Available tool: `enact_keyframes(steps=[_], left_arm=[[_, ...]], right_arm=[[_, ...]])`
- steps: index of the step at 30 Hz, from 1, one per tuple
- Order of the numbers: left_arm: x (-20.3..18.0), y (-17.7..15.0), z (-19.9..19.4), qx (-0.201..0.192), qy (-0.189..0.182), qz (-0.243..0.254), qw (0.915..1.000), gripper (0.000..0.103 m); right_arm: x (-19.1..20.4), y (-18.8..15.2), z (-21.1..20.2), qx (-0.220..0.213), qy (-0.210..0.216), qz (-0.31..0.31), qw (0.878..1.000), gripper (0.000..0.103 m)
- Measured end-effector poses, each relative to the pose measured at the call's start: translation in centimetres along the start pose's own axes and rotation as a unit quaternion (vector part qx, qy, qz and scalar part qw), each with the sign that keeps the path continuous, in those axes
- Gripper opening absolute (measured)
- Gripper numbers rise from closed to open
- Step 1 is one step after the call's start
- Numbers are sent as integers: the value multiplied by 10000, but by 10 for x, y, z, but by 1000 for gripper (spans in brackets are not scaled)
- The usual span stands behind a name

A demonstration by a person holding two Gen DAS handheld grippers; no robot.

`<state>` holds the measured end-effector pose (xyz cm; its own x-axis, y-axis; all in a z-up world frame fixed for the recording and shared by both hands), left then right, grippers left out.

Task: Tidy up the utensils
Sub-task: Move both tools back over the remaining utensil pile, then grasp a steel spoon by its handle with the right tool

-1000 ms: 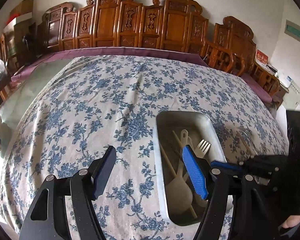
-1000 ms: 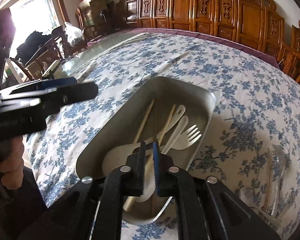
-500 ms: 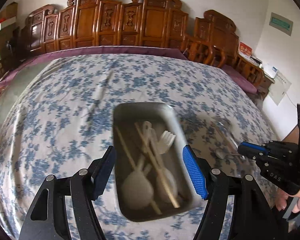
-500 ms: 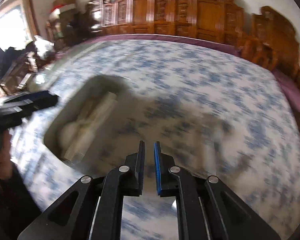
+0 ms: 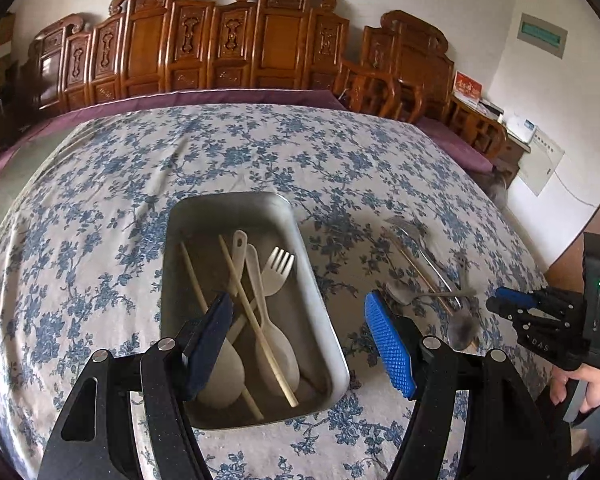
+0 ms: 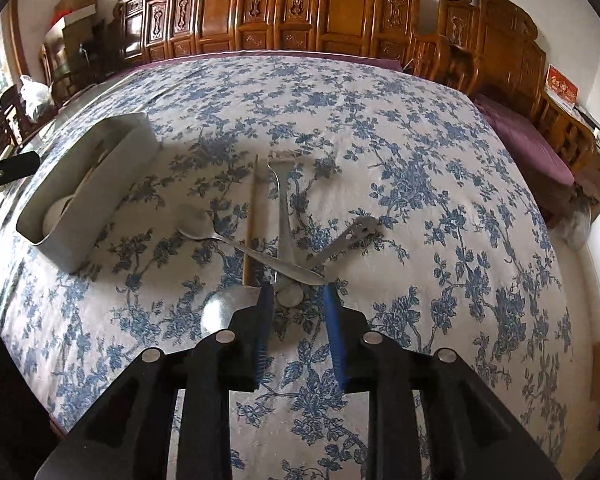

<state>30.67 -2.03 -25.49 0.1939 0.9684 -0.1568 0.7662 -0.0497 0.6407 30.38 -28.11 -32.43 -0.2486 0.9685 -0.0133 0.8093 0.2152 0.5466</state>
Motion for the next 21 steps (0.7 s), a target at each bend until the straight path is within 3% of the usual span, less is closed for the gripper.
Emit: enact_keyframes(steps=[5, 12, 21], left_arm=[[-20, -6, 6, 114, -88, 167, 9998, 66], [-42, -11, 20, 244, -108, 231, 9994, 66], [-63, -15, 38, 362, -127, 438, 9983, 66]], right_arm=[[5, 10, 7, 9, 219, -117, 9997, 29], [36, 34, 30, 179, 547, -744, 9956, 29], [64, 39, 54, 508, 945, -1252, 9863, 29]])
Point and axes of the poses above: each gripper's, at about its wrist camera, not at the fingertips, and z roughly the way its jaws point, x to its left, y to its top, the point moved 10 cm from there along z, roughly the way its jaws point, and after that the axes turned 2 degrees about x, right-handed, at the moved point
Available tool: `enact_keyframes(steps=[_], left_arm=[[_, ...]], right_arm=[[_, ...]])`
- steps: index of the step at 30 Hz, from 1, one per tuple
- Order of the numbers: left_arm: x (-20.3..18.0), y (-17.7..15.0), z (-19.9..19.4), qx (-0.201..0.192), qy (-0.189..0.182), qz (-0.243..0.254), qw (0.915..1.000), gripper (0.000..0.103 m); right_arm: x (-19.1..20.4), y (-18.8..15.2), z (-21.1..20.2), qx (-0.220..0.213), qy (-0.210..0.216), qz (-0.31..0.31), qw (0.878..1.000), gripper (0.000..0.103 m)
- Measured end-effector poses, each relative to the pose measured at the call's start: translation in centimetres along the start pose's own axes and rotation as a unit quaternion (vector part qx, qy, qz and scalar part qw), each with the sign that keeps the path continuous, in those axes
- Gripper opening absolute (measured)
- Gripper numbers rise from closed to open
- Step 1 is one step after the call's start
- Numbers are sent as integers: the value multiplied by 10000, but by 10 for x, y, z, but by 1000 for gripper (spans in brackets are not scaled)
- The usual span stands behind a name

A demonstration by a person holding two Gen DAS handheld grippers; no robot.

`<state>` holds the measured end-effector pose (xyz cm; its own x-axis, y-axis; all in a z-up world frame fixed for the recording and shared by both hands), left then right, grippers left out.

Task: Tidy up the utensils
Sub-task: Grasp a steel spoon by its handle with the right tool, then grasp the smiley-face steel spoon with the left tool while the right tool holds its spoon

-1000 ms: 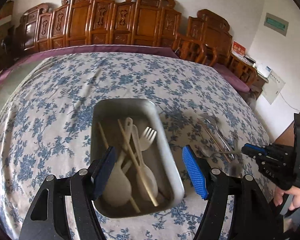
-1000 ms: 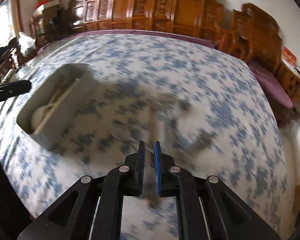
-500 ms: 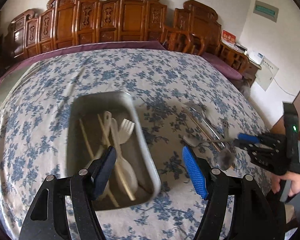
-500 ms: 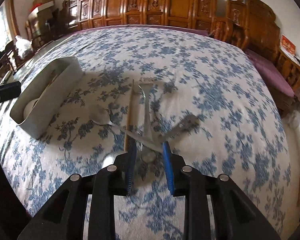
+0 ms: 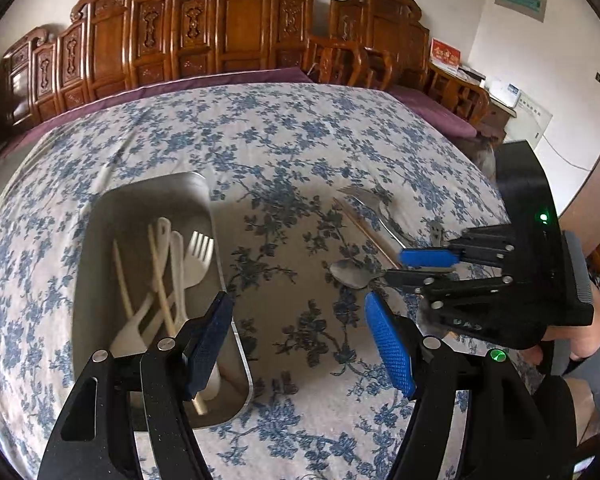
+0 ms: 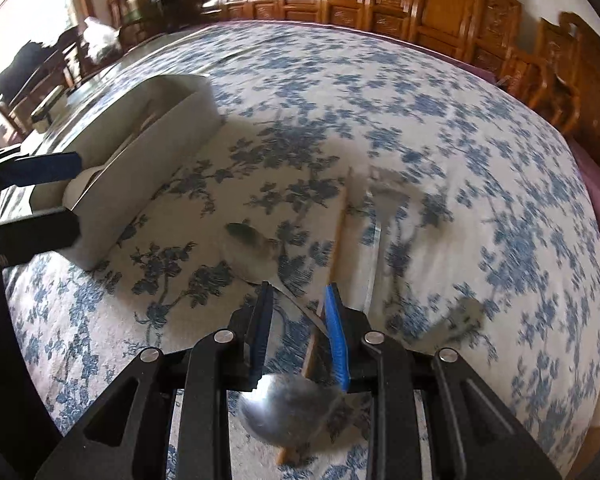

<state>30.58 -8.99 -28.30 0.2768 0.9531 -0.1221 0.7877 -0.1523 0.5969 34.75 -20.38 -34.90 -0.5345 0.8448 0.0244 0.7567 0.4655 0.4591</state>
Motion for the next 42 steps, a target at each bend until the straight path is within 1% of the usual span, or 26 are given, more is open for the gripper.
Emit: enact_keyframes(steps=[3, 6, 9, 11, 12, 18, 20, 21, 23, 27, 32, 35, 39, 42], left_arm=[[-1, -5, 5, 73, 26, 48, 10000, 66], [0, -7, 6, 105, 33, 48, 9999, 66], [0, -8, 7, 122, 40, 59, 9999, 66], [-1, -9, 6, 122, 44, 86, 9999, 66], [-1, -9, 7, 128, 46, 101, 9999, 66], [-4, -11, 7, 135, 94, 180, 9997, 66], [-4, -12, 7, 144, 116, 179, 9997, 66], [-4, -12, 6, 147, 119, 176, 9997, 66], [-5, -12, 4, 127, 123, 174, 9997, 66], [-10, -6, -7, 19, 119, 211, 9997, 66], [-28, -4, -12, -23, 71, 394, 9992, 66], [-42, -6, -7, 60, 3, 478, 9988, 66], [-65, -11, 6, 207, -146, 579, 9980, 66], [-85, -14, 18, 344, -302, 649, 9968, 66]], right_arm=[[3, 0, 7, 154, -52, -222, 9996, 29], [2, 0, 8, 318, 79, -317, 9990, 29], [5, -1, 9, 596, 142, -578, 9964, 29], [13, -6, 11, 794, 200, -823, 9932, 20], [17, -7, 13, 795, 184, -947, 9922, 16], [15, -7, 14, 831, 213, -699, 9939, 15], [16, -6, 14, 836, 212, -692, 9939, 12], [17, -6, 14, 828, 193, -747, 9936, 9], [19, -6, 13, 727, 17, -922, 9931, 4], [13, -3, 8, 538, -161, -815, 9951, 3], [-13, 10, -20, -39, -225, -345, 9991, 3], [-34, 13, -42, -284, -293, -99, 9991, 3], [-58, 3, -65, -408, -405, 114, 9983, 4], [-74, -16, -73, -405, -501, 295, 9975, 4]])
Point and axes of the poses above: each gripper's, at about its wrist camera, not at the fingertips, and z roughly the way its jaws point, x to its left, y to its top, the point moved 10 cm from there along z, roughly the way its jaws point, and after that the axes turned 2 degrees about x, right-handed, at the moved point
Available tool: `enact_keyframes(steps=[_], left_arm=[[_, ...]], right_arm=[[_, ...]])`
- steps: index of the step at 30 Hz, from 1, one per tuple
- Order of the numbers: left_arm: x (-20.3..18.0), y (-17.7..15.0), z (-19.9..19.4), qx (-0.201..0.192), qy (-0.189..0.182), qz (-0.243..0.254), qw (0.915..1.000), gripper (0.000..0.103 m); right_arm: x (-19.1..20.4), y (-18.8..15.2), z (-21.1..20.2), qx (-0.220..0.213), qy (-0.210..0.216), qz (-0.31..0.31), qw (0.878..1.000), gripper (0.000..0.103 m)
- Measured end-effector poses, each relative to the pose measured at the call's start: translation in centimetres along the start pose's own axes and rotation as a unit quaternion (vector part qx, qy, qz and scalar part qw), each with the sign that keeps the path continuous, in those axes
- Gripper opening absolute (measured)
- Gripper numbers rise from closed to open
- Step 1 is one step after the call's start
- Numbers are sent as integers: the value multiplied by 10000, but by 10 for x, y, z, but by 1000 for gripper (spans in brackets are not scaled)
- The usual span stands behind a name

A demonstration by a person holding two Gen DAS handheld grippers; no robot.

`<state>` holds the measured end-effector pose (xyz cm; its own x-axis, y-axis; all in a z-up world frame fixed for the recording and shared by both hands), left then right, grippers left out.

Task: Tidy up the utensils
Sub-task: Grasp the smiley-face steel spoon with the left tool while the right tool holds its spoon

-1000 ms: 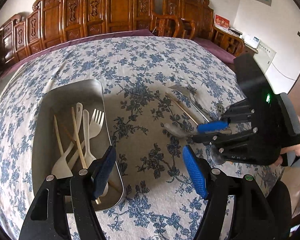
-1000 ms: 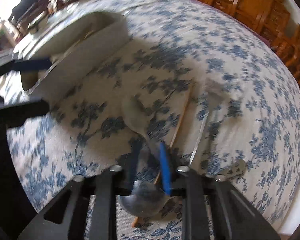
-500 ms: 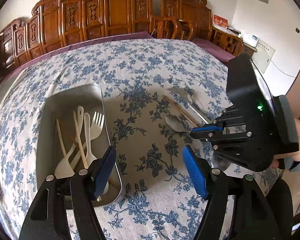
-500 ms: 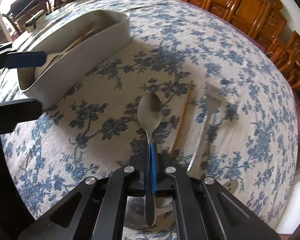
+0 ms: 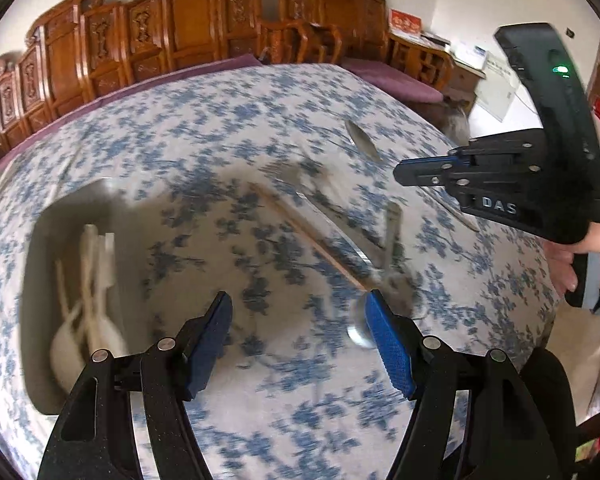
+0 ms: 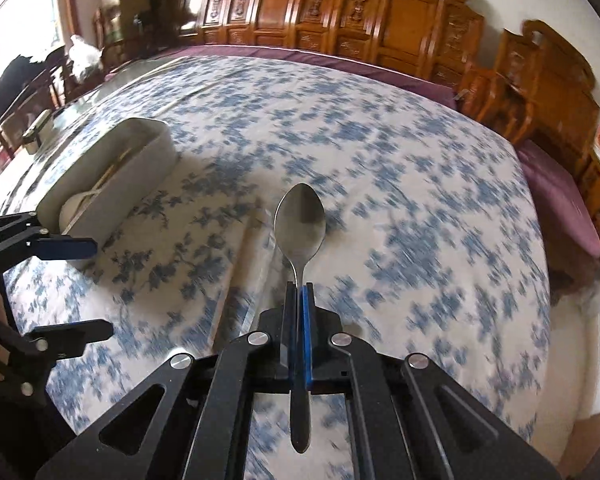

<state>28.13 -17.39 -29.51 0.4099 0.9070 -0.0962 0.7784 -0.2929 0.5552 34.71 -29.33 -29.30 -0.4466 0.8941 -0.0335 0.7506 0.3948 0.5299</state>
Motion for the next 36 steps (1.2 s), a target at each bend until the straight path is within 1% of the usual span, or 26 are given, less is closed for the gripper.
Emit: enact_keyframes(steps=[2, 3, 5, 7, 8, 9, 11, 12, 16, 19, 20, 21, 23, 26, 27, 29, 34, 36], left_arm=[[-15, 1, 10, 98, -135, 60, 9998, 65], [-22, 1, 14, 146, -189, 88, 9997, 60], [-35, 1, 23, 257, -292, 158, 9991, 55], [-48, 1, 33, 344, -366, 264, 9984, 52], [-55, 1, 38, 403, -403, 330, 9978, 45], [-58, 1, 43, 463, -414, 363, 9974, 39], [-64, 2, 49, 550, -439, 421, 9966, 36], [-68, 3, 52, 589, -417, 474, 9963, 36], [-75, 8, 65, 740, -221, 675, 9947, 35], [-77, 8, 76, 889, -40, 837, 9925, 29], [-76, 7, 80, 954, 17, 876, 9916, 24], [-75, 6, 82, 995, 37, 894, 9910, 21], [-75, 6, 84, 1002, 53, 952, 9904, 21], [-72, 7, 87, 1074, -53, 764, 9913, 21], [-71, 8, 87, 1113, -62, 711, 9912, 18], [-70, 7, 88, 1137, 24, 789, 9904, 10], [-72, 4, 86, 1129, 63, 932, 9892, 5], [-72, 4, 83, 1080, 92, 964, 9894, 5]], right_arm=[[-9, -16, -3, 27, -35, 123, 9999, 4], [-12, -22, -3, 34, -56, 175, 9998, 4], [-21, -39, -5, 67, -51, 351, 9993, 4], [-29, -53, -5, 104, -28, 513, 9986, 4], [-33, -60, -5, 133, -26, 596, 9981, 4], [-35, -66, -5, 149, -28, 646, 9978, 4], [-41, -75, -5, 167, 16, 772, 9969, 4], [-42, -77, -5, 174, 26, 788, 9967, 4], [-47, -80, -6, 143, 85, 890, 9959, 4], [-50, -78, -10, 107, 95, 940, 9955, 4], [-50, -77, -12, 84, 106, 956, 9953, 4], [-51, -76, -13, 66, 112, 963, 9953, 4], [-52, -75, -16, 33, 112, 968, 9952, 4], [-55, -75, -16, 25, 106, 990, 9950, 4], [-56, -75, -15, 31, 99, 992, 9950, 4], [-57, -76, -15, 44, 84, 997, 9950, 4], [-57, -77, -14, 55, 84, 1009, 9948, 4], [-55, -78, -13, 63, 84, 987, 9951, 4]])
Point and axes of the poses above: each gripper's, at about its wrist camera, not at the fingertips, and z roughly the way its jaws point, x to its left, y to its top, the point moved 10 cm from there along z, roughly the way its jaws point, and after that the axes turned 2 degrees about x, right-handed, at the moved point
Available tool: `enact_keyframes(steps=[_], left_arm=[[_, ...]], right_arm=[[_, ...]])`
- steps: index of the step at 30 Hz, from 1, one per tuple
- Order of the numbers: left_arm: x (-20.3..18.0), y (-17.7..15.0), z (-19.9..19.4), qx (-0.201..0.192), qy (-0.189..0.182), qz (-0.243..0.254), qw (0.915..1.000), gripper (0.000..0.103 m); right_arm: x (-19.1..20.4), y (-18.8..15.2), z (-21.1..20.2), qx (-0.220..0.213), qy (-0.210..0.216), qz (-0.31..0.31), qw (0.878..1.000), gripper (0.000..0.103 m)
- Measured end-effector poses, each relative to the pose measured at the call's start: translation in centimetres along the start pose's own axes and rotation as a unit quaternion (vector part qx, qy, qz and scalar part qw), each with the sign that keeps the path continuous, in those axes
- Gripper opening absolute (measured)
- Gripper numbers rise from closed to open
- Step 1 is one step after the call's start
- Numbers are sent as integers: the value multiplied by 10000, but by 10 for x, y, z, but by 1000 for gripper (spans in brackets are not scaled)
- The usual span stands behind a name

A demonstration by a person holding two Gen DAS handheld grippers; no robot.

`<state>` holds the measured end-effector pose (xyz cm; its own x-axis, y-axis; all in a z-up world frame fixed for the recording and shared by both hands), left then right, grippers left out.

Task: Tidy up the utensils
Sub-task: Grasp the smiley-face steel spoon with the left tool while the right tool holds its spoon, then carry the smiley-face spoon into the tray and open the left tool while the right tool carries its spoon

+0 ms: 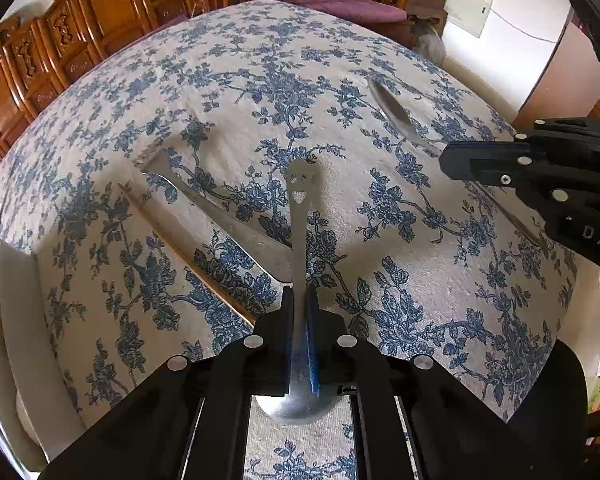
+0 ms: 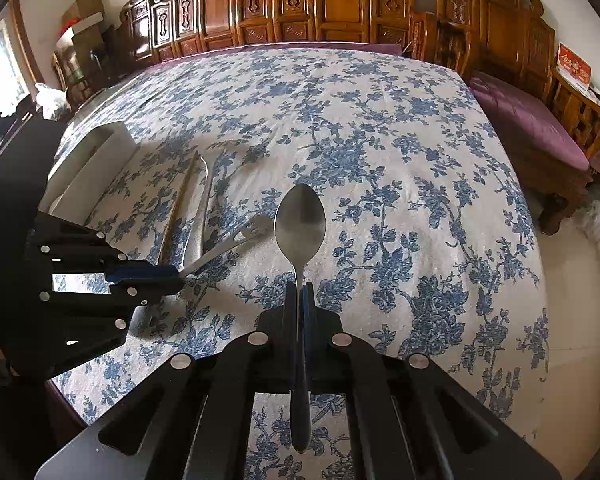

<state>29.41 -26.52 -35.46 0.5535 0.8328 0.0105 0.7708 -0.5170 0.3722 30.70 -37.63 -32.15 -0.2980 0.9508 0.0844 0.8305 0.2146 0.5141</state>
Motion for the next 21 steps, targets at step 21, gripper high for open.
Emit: enact_keyframes(steps=[21], left_arm=[[43, 19, -74, -760, 146, -380, 9963, 5]], right_arm=[[39, 29, -23, -322, 137, -197, 9992, 4]])
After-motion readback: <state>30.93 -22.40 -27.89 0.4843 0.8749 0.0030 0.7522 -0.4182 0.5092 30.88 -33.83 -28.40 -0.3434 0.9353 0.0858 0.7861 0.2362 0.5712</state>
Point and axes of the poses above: each gripper's, at about its wrist camera, not at the fingertips, and z roughly the way its jaws point, x to its left, y to its top, the point moved 10 cm from there along z, roughly the way its jaws point, and after that the axes turned 2 degrees about x, right-handed, at the moved point
